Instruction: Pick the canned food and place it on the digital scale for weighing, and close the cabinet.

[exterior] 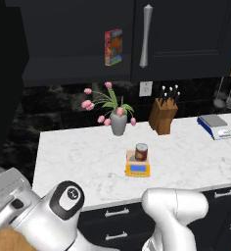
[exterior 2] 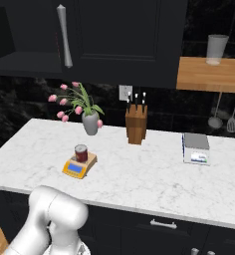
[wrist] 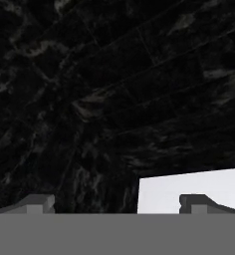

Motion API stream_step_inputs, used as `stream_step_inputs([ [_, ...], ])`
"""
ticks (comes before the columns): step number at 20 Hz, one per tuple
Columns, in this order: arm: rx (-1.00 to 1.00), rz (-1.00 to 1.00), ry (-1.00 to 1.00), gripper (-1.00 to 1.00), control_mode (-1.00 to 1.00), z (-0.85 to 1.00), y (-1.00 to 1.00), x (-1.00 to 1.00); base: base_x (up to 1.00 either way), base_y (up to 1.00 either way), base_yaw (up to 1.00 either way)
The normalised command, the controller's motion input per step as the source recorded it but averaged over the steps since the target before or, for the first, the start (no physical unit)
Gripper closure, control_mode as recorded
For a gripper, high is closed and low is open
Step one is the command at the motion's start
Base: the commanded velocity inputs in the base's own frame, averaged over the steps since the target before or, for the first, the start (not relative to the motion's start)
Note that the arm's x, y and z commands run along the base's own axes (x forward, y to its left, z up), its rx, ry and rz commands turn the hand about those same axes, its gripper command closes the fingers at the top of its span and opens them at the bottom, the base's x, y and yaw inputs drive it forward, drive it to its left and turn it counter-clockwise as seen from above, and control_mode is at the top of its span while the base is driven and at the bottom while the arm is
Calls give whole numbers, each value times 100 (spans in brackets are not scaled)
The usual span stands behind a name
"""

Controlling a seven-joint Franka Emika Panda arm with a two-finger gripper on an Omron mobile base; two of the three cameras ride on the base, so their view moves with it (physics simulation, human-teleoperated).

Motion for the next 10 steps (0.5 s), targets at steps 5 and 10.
stream_step_inputs([
  [5,36,0,0,-100,-100,-54,64,69,0,0,0],
  [10,38,-4,-1,-100,-100,-51,91,61,0,0,0],
])
